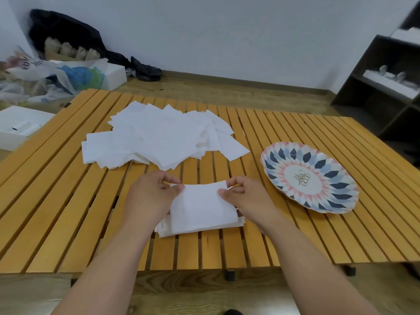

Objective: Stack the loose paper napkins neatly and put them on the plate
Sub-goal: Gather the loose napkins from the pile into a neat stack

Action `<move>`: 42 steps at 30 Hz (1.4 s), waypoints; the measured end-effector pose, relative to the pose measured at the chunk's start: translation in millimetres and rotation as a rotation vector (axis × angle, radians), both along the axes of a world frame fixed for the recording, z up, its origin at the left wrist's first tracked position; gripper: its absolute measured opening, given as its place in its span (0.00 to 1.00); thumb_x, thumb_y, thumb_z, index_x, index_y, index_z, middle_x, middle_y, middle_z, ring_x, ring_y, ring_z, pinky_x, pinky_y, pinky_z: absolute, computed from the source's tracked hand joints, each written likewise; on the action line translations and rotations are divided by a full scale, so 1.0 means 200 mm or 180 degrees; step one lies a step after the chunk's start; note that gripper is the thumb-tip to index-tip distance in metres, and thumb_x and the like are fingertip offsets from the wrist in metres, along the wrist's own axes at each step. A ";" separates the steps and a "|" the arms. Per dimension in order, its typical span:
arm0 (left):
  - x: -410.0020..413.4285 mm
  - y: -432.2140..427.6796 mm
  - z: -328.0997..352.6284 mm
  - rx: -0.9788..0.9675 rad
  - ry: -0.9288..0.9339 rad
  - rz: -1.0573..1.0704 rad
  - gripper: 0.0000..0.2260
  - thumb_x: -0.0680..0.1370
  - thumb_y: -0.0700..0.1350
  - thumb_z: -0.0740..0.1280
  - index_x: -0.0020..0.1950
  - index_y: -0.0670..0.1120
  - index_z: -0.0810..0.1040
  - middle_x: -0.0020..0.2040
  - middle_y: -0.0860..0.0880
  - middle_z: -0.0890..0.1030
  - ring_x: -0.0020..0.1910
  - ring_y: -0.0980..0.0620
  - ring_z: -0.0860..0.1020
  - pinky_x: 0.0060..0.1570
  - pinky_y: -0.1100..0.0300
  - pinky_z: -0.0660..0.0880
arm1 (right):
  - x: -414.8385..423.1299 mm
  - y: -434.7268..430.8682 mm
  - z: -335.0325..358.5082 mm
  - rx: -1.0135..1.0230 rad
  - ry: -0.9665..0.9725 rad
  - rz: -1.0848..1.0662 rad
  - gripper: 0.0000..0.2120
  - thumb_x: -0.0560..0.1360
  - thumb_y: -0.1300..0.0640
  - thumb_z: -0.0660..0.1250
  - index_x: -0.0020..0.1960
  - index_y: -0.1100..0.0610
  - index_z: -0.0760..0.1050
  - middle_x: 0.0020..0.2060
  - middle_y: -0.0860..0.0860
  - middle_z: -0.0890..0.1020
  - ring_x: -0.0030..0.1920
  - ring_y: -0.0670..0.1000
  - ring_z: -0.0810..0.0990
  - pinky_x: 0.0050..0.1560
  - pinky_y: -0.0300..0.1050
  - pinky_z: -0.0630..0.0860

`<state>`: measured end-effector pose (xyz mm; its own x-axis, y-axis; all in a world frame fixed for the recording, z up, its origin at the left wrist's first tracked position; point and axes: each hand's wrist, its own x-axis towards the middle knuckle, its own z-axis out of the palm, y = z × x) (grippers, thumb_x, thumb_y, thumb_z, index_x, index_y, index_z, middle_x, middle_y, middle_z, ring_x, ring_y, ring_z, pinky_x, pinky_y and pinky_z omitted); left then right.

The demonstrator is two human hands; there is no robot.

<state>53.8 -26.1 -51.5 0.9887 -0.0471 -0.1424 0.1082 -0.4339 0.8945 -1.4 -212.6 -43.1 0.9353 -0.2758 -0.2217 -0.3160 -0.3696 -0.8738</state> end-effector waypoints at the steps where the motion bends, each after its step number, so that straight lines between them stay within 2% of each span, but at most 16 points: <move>1: 0.00 0.00 -0.01 0.0062 -0.0002 -0.0001 0.02 0.73 0.47 0.72 0.41 0.53 0.81 0.41 0.50 0.82 0.40 0.49 0.82 0.43 0.46 0.81 | 0.01 0.00 -0.02 -0.0150 0.0004 0.0006 0.04 0.76 0.55 0.68 0.48 0.54 0.75 0.42 0.50 0.85 0.44 0.46 0.81 0.40 0.41 0.78; 3: 0.00 -0.01 -0.01 0.0181 -0.0024 -0.0026 0.02 0.74 0.48 0.72 0.43 0.53 0.80 0.40 0.51 0.82 0.38 0.50 0.82 0.44 0.47 0.81 | 0.03 0.00 -0.06 -0.0458 -0.0020 0.0010 0.04 0.76 0.53 0.68 0.45 0.52 0.74 0.42 0.50 0.83 0.43 0.46 0.79 0.42 0.40 0.76; 6: 0.01 -0.01 -0.01 0.0237 -0.0003 -0.0050 0.05 0.73 0.49 0.72 0.46 0.52 0.79 0.41 0.51 0.82 0.37 0.50 0.82 0.46 0.48 0.81 | 0.05 0.00 -0.10 -0.0767 -0.0072 -0.0027 0.05 0.77 0.51 0.66 0.46 0.52 0.73 0.40 0.49 0.80 0.43 0.46 0.77 0.39 0.36 0.70; 12: 0.03 0.00 -0.04 0.0196 -0.0001 -0.0125 0.10 0.72 0.40 0.72 0.48 0.53 0.77 0.43 0.52 0.81 0.43 0.50 0.81 0.46 0.47 0.80 | 0.06 0.02 -0.14 -0.0950 -0.0256 -0.0116 0.05 0.78 0.51 0.64 0.49 0.51 0.72 0.43 0.48 0.80 0.43 0.45 0.76 0.36 0.36 0.67; 14: 0.03 0.00 -0.05 0.0498 -0.0161 -0.0150 0.10 0.74 0.41 0.70 0.51 0.53 0.77 0.44 0.55 0.80 0.43 0.53 0.80 0.41 0.54 0.78 | 0.06 0.02 -0.14 -0.1051 -0.0223 -0.0033 0.05 0.78 0.51 0.64 0.51 0.50 0.71 0.41 0.46 0.78 0.42 0.43 0.75 0.35 0.35 0.68; 16: 0.01 -0.01 -0.04 0.0990 -0.0411 -0.0190 0.11 0.75 0.42 0.68 0.56 0.52 0.76 0.46 0.56 0.78 0.43 0.56 0.77 0.34 0.64 0.70 | 0.05 0.02 -0.15 -0.1257 -0.0156 0.0090 0.08 0.78 0.50 0.64 0.55 0.48 0.68 0.39 0.43 0.75 0.40 0.42 0.74 0.33 0.35 0.68; 17: 0.00 -0.01 -0.04 0.1220 -0.0559 -0.0218 0.12 0.76 0.43 0.68 0.58 0.52 0.75 0.49 0.55 0.78 0.45 0.56 0.76 0.33 0.65 0.67 | 0.04 0.03 -0.16 -0.1356 -0.0140 0.0140 0.10 0.78 0.50 0.63 0.57 0.48 0.67 0.38 0.42 0.73 0.39 0.42 0.74 0.33 0.35 0.67; 21: -0.07 -0.04 -0.01 0.2187 -0.1121 -0.0537 0.16 0.77 0.46 0.65 0.64 0.54 0.72 0.62 0.53 0.71 0.62 0.53 0.67 0.42 0.63 0.66 | 0.05 0.04 -0.17 -0.1576 -0.0187 0.0256 0.14 0.77 0.51 0.64 0.60 0.48 0.64 0.36 0.44 0.73 0.37 0.44 0.75 0.31 0.37 0.68; 24: -0.12 -0.09 0.01 0.2402 -0.1399 -0.0901 0.16 0.78 0.48 0.62 0.65 0.57 0.72 0.62 0.55 0.70 0.63 0.55 0.66 0.46 0.65 0.66 | 0.06 0.04 -0.18 -0.1690 -0.0247 0.0272 0.17 0.76 0.51 0.64 0.62 0.48 0.64 0.36 0.44 0.73 0.37 0.46 0.75 0.31 0.39 0.68; 26: -0.13 -0.10 0.00 0.2492 -0.1304 -0.1101 0.15 0.79 0.48 0.61 0.65 0.57 0.72 0.62 0.55 0.71 0.62 0.55 0.68 0.47 0.64 0.70 | 0.06 0.04 -0.18 -0.1741 -0.0256 0.0248 0.19 0.75 0.51 0.65 0.63 0.48 0.64 0.40 0.45 0.73 0.39 0.47 0.76 0.33 0.40 0.70; 28: -0.13 -0.09 -0.01 0.2594 -0.1177 -0.1191 0.14 0.79 0.49 0.61 0.65 0.57 0.72 0.61 0.55 0.71 0.60 0.55 0.69 0.43 0.64 0.70 | 0.06 0.03 -0.16 -0.1844 -0.0301 0.0193 0.19 0.75 0.49 0.65 0.64 0.47 0.64 0.48 0.44 0.73 0.44 0.46 0.76 0.37 0.41 0.73; 31: -0.13 -0.09 0.00 0.2649 -0.1171 -0.1249 0.14 0.80 0.48 0.60 0.65 0.56 0.72 0.61 0.54 0.71 0.59 0.55 0.69 0.36 0.66 0.65 | 0.12 -0.02 -0.12 -0.1847 -0.0456 0.0027 0.15 0.76 0.50 0.64 0.62 0.47 0.68 0.54 0.43 0.72 0.47 0.45 0.75 0.43 0.42 0.75; 33: -0.14 -0.09 0.00 0.2639 -0.1197 -0.1272 0.14 0.80 0.48 0.60 0.65 0.56 0.72 0.61 0.55 0.71 0.60 0.56 0.69 0.37 0.66 0.65 | 0.23 -0.06 -0.12 -0.1763 -0.0496 -0.0035 0.12 0.76 0.52 0.64 0.59 0.48 0.72 0.56 0.46 0.73 0.49 0.47 0.75 0.47 0.45 0.77; 37: -0.13 -0.08 -0.01 0.2491 -0.1239 -0.1286 0.16 0.80 0.48 0.60 0.67 0.57 0.70 0.63 0.56 0.70 0.62 0.56 0.69 0.45 0.65 0.69 | 0.51 -0.15 -0.14 -0.1328 -0.0547 -0.0110 0.10 0.74 0.57 0.64 0.54 0.50 0.77 0.58 0.50 0.77 0.55 0.49 0.75 0.51 0.43 0.73; 39: -0.12 -0.07 -0.01 0.2402 -0.1235 -0.1284 0.17 0.79 0.48 0.61 0.69 0.58 0.68 0.64 0.57 0.70 0.63 0.57 0.68 0.46 0.65 0.69 | 0.63 -0.18 -0.14 -0.0977 -0.0412 -0.0247 0.11 0.73 0.58 0.63 0.54 0.49 0.77 0.57 0.49 0.78 0.60 0.52 0.74 0.56 0.47 0.74; 42: -0.11 -0.07 -0.01 0.2322 -0.1243 -0.1277 0.19 0.79 0.48 0.61 0.69 0.59 0.67 0.63 0.59 0.70 0.62 0.58 0.69 0.47 0.65 0.69 | 0.76 -0.21 -0.16 -0.0776 -0.0128 -0.0343 0.11 0.71 0.56 0.62 0.49 0.43 0.76 0.52 0.47 0.79 0.59 0.56 0.73 0.60 0.54 0.74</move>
